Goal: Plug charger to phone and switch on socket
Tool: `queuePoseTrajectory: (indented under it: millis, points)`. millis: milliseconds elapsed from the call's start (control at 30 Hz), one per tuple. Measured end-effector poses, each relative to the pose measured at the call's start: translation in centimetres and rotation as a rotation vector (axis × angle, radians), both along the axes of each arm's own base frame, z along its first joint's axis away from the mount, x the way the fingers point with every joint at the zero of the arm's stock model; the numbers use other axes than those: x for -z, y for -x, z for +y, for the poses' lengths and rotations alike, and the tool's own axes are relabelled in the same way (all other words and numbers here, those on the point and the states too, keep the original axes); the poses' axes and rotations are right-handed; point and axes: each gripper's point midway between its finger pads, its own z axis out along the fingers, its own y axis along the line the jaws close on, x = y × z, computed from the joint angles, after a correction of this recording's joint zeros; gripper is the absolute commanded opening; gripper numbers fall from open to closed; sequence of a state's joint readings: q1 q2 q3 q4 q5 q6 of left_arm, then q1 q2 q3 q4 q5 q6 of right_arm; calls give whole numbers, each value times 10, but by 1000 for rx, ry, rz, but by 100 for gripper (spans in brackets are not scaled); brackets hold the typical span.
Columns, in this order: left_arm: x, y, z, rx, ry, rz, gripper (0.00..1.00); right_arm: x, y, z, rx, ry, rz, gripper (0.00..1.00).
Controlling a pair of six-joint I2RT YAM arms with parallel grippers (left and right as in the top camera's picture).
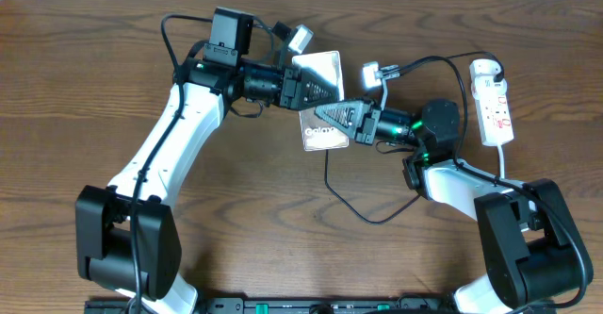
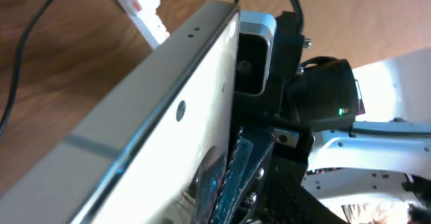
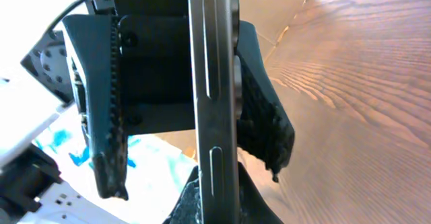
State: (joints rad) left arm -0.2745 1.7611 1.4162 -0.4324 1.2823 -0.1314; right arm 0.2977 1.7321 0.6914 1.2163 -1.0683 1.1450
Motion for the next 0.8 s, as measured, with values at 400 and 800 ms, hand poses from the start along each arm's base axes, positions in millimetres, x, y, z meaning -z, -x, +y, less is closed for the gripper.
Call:
queuePoseTrajectory:
  millis: [400, 800]
  points:
    - [-25, -7, -6, 30, 109, -42, 7, -22, 3, -2, -19, -37, -27, 9]
    - [-26, -3, -13, 33, 107, 17, 8, -21, 29, 4, -149, -22, -83, 1]
